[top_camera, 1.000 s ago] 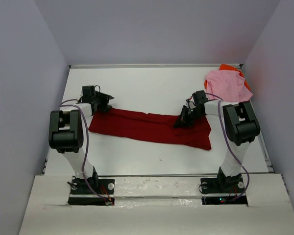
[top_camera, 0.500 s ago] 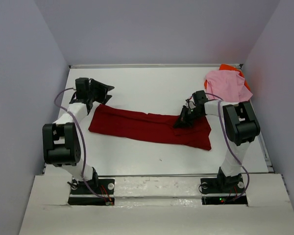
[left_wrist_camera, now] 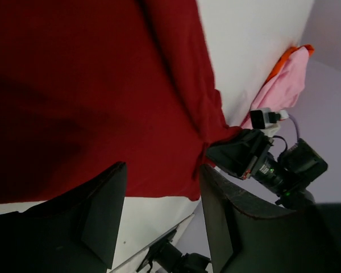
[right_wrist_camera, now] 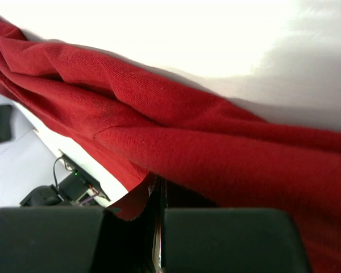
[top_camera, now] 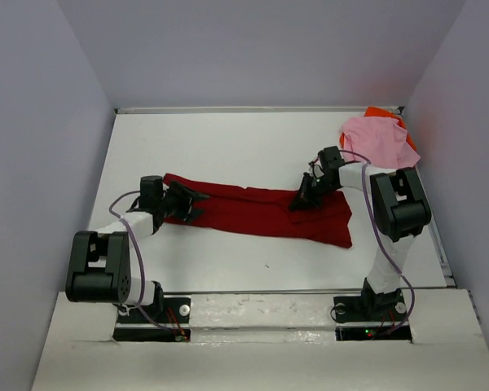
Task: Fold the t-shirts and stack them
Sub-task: Fold the other side of the tshirt into a rectangle
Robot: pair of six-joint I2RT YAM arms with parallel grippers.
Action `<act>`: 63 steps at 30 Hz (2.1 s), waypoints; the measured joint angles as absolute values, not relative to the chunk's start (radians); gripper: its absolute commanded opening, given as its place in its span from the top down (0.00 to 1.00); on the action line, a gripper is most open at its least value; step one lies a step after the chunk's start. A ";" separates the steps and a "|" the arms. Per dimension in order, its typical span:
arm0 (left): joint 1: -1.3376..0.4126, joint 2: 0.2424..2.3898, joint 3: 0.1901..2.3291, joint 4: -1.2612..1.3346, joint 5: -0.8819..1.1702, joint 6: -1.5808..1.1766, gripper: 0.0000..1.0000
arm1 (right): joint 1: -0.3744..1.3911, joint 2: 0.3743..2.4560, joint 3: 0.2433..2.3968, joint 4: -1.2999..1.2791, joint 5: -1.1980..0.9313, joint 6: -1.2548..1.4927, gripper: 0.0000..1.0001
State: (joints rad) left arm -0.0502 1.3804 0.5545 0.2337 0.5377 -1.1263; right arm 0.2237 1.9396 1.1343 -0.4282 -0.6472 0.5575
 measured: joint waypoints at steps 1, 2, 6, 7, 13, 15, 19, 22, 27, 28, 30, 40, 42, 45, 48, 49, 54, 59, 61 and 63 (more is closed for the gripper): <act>-0.050 1.385 0.526 0.231 0.541 -1.127 0.37 | 0.224 1.940 1.141 -0.432 -0.645 0.557 1.00; -0.050 1.391 0.509 0.229 0.543 -1.127 0.37 | 0.224 1.940 1.148 -0.434 -0.640 0.557 1.00; -0.050 1.410 0.501 0.274 0.550 -1.119 0.37 | 0.224 1.940 1.172 -0.443 -0.627 0.558 1.00; -0.050 1.414 0.502 0.287 0.550 -1.116 0.37 | 0.224 1.940 1.180 -0.444 -0.624 0.559 1.00; -0.051 1.489 0.533 0.332 0.550 -1.096 0.37 | 0.247 1.940 1.225 -0.453 -0.606 0.574 1.00; -0.051 1.508 0.540 0.344 0.550 -1.092 0.37 | 0.270 1.940 1.240 -0.461 -0.605 0.582 1.00; -0.051 1.536 0.540 0.383 0.556 -1.096 0.41 | 0.358 1.939 1.274 -0.473 -0.598 0.593 1.00; -0.051 1.580 0.533 0.469 0.575 -1.118 0.46 | 0.442 1.936 1.298 -0.485 -0.585 0.590 1.00; -0.051 1.658 0.502 0.584 0.585 -1.161 0.99 | 0.526 1.909 1.303 -0.489 -0.578 0.546 1.00; -0.051 1.670 0.501 0.590 0.585 -1.168 1.00 | 0.525 1.903 1.303 -0.490 -0.570 0.533 1.00; -0.051 1.697 0.498 0.604 0.587 -1.178 1.00 | 0.522 1.895 1.303 -0.492 -0.556 0.516 1.00; -0.051 1.705 0.477 0.626 0.593 -1.201 1.00 | 0.553 1.913 1.331 -0.532 -0.435 0.392 1.00; -0.051 1.704 0.477 0.623 0.594 -1.201 1.00 | 0.582 1.934 1.353 -0.540 -0.400 0.361 1.00; -0.051 1.697 0.478 0.607 0.594 -1.193 1.00 | 0.659 1.967 1.385 -0.550 -0.313 0.270 1.00; -0.051 1.684 0.484 0.570 0.594 -1.173 1.00 | 0.715 1.978 1.389 -0.550 -0.216 0.184 1.00; -0.051 1.684 0.491 0.557 0.595 -1.165 1.00 | 0.733 1.983 1.391 -0.552 -0.187 0.153 1.00; -0.051 1.684 0.523 0.497 0.599 -1.130 1.00 | 0.760 1.999 1.419 -0.554 -0.044 0.046 1.00; -0.051 1.684 0.541 0.464 0.601 -1.104 1.00 | 0.758 2.026 1.466 -0.558 0.048 -0.015 1.00; -0.051 1.684 0.546 0.452 0.603 -1.093 1.00 | 0.758 2.052 1.499 -0.561 0.073 -0.035 1.00; -0.051 1.684 0.551 0.443 0.604 -1.084 1.00 | 0.758 2.078 1.532 -0.562 0.089 -0.049 1.00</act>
State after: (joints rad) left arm -0.0505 1.6836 0.5507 0.4435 0.6044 -1.0840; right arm 0.7578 2.0777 1.5318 -0.5621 0.0895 -0.0494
